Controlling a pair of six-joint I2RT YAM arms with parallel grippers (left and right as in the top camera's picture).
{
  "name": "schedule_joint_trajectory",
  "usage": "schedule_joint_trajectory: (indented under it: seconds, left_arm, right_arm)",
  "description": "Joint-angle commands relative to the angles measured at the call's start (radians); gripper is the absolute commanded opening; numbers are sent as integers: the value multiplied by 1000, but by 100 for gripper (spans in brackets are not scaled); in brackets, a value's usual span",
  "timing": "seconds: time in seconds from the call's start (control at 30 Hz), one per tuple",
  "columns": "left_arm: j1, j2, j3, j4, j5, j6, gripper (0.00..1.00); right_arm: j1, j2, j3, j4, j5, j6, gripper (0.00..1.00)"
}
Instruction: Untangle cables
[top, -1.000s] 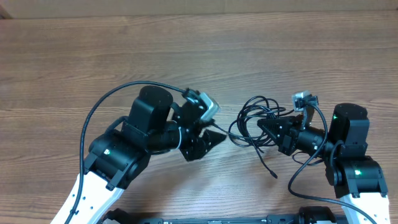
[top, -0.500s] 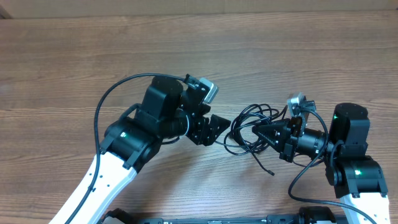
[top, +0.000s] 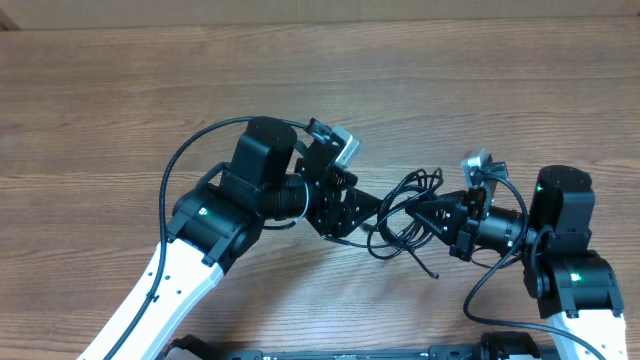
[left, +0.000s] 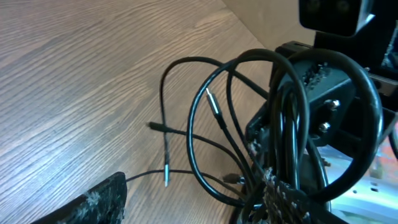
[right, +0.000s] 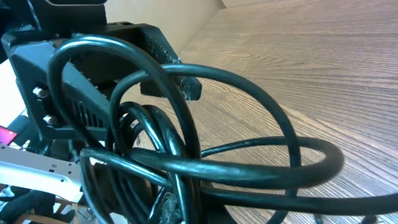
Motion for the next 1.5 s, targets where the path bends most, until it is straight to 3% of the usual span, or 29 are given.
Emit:
schedule_joint_trajectory:
  seconds: [0.0,0.23,0.43,0.8,1.47]
  left_arm:
    - [3,0,18,2,45,21,70]
    - [2,0,18,-9,77,20,70]
    - [-24,1,18,-3,108,21,73]
    - [-35,2,18,-11,21,24,65]
    - [10,5,18,-18,-49,-7,70]
  right_arm:
    - [-3,-4,15,-8,42,-7,4]
    - [-3,-5,15,-20,135,47,4]
    - [-3,-5,15,-10,99,51,4]
    - [-3,-5,15,-2,81,51,4]
    - [-3,-58,15,2,77,51,4]
